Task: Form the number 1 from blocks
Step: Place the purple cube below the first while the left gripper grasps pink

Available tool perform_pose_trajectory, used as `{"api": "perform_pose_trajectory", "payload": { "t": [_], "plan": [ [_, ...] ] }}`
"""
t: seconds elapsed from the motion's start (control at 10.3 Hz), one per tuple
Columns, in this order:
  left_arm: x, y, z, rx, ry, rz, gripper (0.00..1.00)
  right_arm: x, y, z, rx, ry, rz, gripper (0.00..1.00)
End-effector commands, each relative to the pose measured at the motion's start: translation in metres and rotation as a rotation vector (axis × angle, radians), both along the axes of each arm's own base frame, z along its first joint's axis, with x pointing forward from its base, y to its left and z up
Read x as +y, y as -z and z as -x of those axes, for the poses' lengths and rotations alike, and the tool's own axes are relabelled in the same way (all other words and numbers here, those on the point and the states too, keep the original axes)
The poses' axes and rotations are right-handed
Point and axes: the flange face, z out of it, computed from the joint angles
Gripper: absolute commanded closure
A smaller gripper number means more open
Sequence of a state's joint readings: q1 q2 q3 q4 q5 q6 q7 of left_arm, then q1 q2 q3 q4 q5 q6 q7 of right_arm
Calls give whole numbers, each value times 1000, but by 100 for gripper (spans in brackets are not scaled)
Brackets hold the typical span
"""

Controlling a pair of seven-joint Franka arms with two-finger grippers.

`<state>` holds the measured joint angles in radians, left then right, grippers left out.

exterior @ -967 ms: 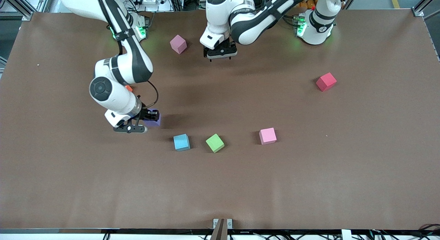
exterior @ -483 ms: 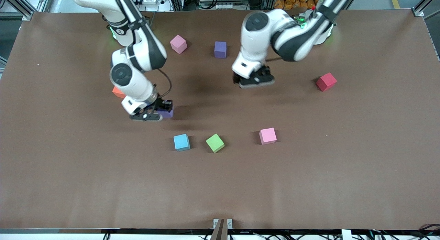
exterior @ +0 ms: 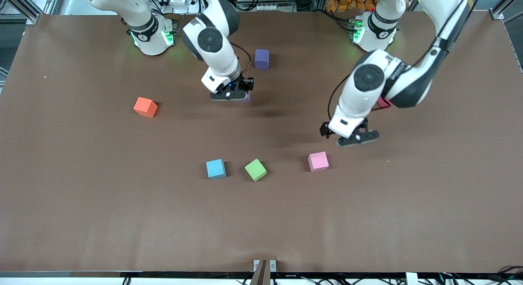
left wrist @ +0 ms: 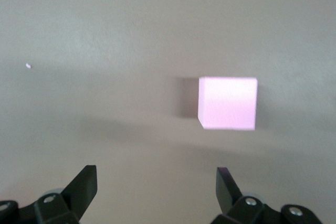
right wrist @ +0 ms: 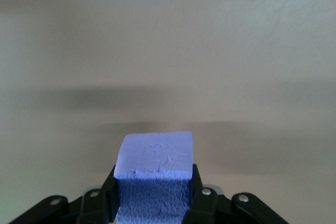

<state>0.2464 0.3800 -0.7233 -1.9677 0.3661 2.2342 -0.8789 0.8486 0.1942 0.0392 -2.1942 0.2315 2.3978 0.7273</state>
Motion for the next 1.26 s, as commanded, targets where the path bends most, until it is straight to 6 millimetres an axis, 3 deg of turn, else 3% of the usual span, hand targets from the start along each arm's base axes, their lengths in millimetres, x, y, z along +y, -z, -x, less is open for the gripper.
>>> {"api": "perform_pose_trajectory", "payload": {
  "t": [0.0, 0.29, 0.58, 1.16],
  "plan": [
    [1, 25, -34, 44, -18, 28, 0, 18, 14, 29, -11, -25, 4, 51],
    [-5, 44, -64, 55, -57, 38, 0, 44, 38, 56, -7, -64, 16, 51],
    [-20, 62, -74, 57, -51, 32, 0, 70, 57, 93, 8, -60, 39, 51],
    [-61, 88, -57, 102, -59, 38, 0, 81, 74, 112, 20, -31, 62, 49]
  ]
}}
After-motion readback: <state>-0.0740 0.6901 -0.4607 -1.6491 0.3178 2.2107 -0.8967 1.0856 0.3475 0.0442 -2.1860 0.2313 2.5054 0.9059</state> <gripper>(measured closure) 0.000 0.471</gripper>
